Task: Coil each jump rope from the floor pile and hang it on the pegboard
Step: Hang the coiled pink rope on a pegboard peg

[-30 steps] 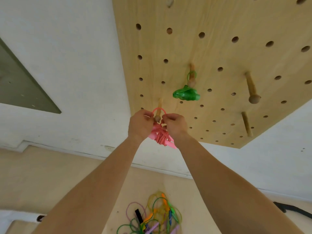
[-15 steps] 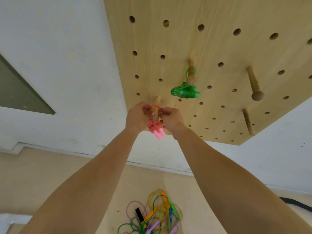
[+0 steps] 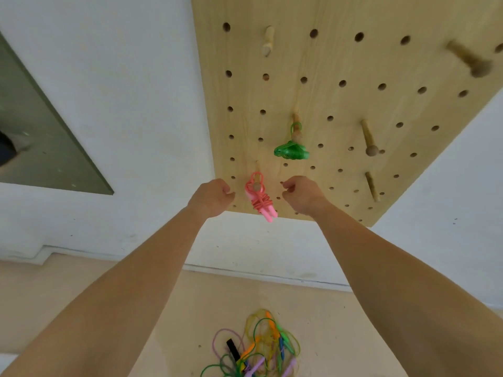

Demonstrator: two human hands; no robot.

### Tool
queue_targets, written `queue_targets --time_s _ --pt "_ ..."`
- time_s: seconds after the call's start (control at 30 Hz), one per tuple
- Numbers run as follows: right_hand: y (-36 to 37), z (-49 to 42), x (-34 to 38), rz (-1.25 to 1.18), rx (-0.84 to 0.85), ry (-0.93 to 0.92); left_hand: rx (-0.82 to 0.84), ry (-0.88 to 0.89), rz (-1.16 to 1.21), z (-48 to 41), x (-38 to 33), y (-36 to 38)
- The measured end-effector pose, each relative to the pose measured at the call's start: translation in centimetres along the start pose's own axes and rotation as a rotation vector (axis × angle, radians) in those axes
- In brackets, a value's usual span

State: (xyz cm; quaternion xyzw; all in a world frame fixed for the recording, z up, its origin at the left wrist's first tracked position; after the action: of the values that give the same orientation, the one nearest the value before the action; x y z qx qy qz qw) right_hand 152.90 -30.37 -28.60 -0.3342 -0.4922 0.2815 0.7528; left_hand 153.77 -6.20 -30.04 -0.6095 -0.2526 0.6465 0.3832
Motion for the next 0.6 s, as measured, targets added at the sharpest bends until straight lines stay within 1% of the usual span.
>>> queue_targets --time_s 0.13,0.27,0.33,0.43,0.6 --pt "-2.0 5.0 1.4 0.114 -0.069 -0.069 0.025 0.082 -0.071 3.6 -1.5 -2.2" --pt "-2.9 10.3 2.0 0.345 -0.115 -0.108 0.079 0.167 -0.157 7.3 -3.4 -3.7" --pt "-3.4 12.5 2.1 0.414 -0.128 -0.132 0.115 0.204 -0.186 9.3 -4.5 -4.2" --pt "-4.2 14.8 1.9 0.462 -0.133 -0.163 0.145 0.253 -0.218 11.8 -6.6 -4.5" --pt "-5.2 15.8 0.4 0.488 -0.12 -0.204 0.107 0.286 -0.178 14.7 -9.8 -3.4"
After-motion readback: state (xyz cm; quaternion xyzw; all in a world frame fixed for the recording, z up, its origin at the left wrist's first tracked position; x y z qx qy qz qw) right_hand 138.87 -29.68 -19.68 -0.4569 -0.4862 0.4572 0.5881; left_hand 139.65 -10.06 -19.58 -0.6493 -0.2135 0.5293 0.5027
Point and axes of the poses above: each hand's wrist, its own z-axis away from the middle knuckle, its own y-axis out of the palm, x = y × z, the point moved 6 cm from there along -z, towards the middle knuckle, and after that the axes turned 9 degrees about y, right-handed, at the moved point
